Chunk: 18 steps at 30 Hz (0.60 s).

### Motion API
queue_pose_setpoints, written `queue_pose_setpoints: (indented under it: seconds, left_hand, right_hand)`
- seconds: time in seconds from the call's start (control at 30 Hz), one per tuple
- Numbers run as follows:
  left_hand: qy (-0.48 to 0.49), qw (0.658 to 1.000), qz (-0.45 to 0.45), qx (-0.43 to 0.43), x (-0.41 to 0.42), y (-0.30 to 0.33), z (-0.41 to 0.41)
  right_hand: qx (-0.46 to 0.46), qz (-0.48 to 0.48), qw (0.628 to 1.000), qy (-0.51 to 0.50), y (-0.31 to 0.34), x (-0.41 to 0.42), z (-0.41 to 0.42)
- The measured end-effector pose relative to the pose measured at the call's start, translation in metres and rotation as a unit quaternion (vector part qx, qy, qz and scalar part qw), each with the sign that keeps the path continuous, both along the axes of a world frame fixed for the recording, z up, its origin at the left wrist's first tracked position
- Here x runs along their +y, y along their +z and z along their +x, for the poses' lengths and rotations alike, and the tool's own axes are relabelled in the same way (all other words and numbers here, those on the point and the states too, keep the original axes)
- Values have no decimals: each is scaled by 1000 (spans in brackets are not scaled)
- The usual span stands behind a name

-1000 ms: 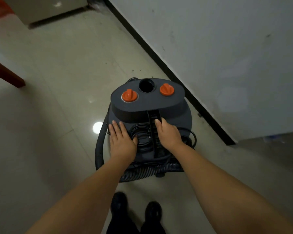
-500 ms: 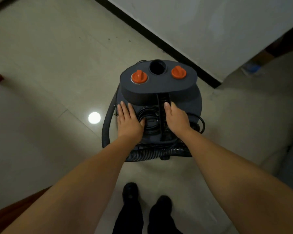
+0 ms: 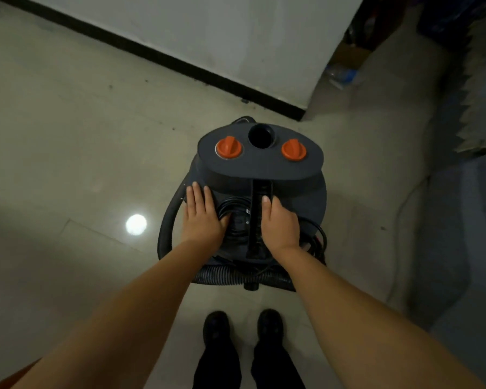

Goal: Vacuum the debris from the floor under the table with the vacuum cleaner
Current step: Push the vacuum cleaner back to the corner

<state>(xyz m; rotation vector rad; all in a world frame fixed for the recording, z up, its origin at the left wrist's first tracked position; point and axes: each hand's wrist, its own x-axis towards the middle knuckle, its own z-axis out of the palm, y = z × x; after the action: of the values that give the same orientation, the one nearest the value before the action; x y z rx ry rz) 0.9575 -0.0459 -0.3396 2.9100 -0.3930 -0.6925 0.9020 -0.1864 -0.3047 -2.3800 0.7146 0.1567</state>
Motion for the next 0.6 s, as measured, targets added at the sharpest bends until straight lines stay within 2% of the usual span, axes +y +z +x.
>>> queue_pose_setpoints:
  seconds: [0.27, 0.6]
  left_hand:
    - [-46, 999, -17, 11, -79, 8, -15]
    - [-96, 994, -41, 10, -202, 5, 7]
  right_hand:
    - [-5, -23, 994, -107, 2, -64, -24]
    - [-24, -51, 987, -151, -7, -179, -15]
